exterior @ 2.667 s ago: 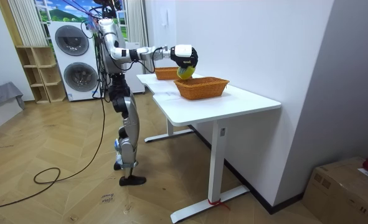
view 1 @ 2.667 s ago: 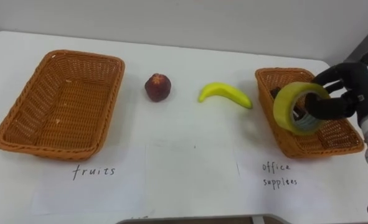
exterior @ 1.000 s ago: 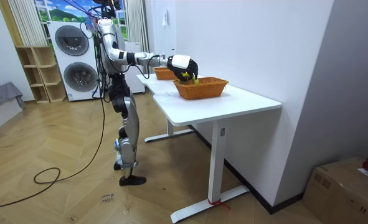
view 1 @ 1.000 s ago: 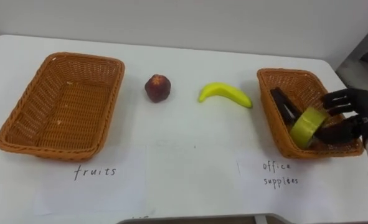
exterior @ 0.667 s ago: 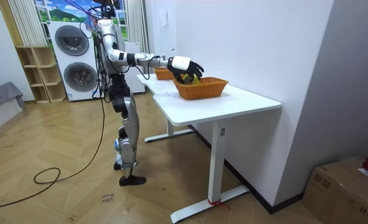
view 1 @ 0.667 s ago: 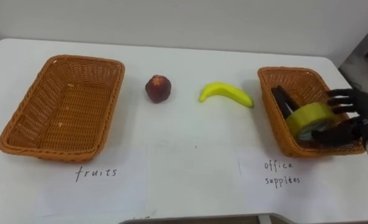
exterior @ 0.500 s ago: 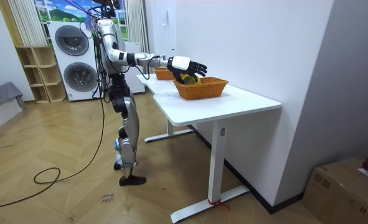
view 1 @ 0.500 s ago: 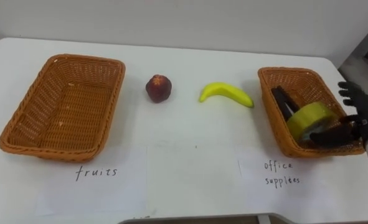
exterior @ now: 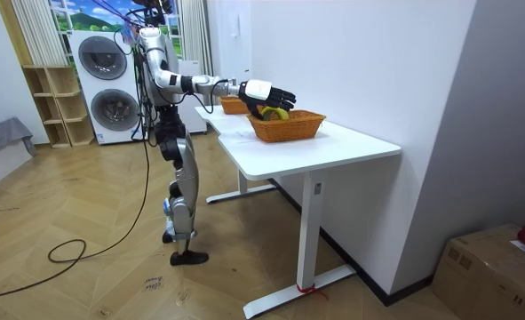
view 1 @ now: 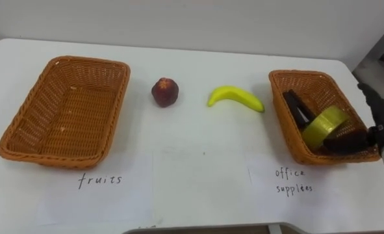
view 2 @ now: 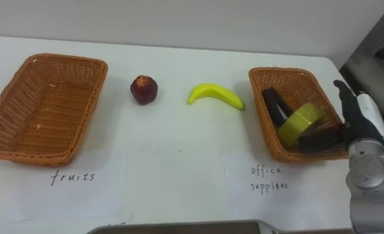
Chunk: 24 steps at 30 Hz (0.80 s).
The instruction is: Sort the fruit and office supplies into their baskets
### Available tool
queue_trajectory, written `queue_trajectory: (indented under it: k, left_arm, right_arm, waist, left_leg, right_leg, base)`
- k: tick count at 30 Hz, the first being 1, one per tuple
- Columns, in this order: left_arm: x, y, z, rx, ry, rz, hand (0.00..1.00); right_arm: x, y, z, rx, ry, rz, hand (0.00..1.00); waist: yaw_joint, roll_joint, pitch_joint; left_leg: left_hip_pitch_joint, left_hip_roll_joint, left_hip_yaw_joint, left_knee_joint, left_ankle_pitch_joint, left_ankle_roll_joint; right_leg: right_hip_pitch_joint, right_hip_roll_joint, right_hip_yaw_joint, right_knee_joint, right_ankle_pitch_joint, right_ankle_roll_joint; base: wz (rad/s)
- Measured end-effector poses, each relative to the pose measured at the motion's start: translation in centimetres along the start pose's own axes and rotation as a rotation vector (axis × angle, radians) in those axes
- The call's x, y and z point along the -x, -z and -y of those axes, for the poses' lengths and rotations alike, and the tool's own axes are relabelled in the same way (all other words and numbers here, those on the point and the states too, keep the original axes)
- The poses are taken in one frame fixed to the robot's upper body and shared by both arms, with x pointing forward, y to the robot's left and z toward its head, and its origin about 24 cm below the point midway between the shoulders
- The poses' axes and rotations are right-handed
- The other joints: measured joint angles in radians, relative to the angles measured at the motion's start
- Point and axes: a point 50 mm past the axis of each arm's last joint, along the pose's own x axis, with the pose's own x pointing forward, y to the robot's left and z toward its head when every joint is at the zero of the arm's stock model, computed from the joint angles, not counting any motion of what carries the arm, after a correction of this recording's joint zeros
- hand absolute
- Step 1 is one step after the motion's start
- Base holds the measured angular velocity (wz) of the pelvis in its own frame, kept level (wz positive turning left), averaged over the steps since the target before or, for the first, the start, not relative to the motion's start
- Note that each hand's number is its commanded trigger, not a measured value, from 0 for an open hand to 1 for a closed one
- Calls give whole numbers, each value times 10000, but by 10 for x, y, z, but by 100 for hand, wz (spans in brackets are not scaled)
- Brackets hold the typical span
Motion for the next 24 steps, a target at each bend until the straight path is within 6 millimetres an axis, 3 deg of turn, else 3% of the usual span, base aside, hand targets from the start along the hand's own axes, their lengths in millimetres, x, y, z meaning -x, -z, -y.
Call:
queue_trajectory:
  k: [14,24]
  left_arm:
    - [-1,-1,-2,202,-42,-16,0]
    - [-1,-4,-2,258,-48,76,0]
  right_arm:
    - [0,-5,3,55,120,203,0]
    - [6,-41,18,-3,797,1789,0]
  waist:
    - [-6,-190,22]
    - [-80,-221,-6]
  left_leg:
    - [-31,1,10,-10,0,0]
    - [-9,19,14,-11,0,0]
  right_leg:
    - [-38,8,7,5,-1,-1]
    - [1,13,19,1,1,-2]
  base:
    - [0]
    - [0]
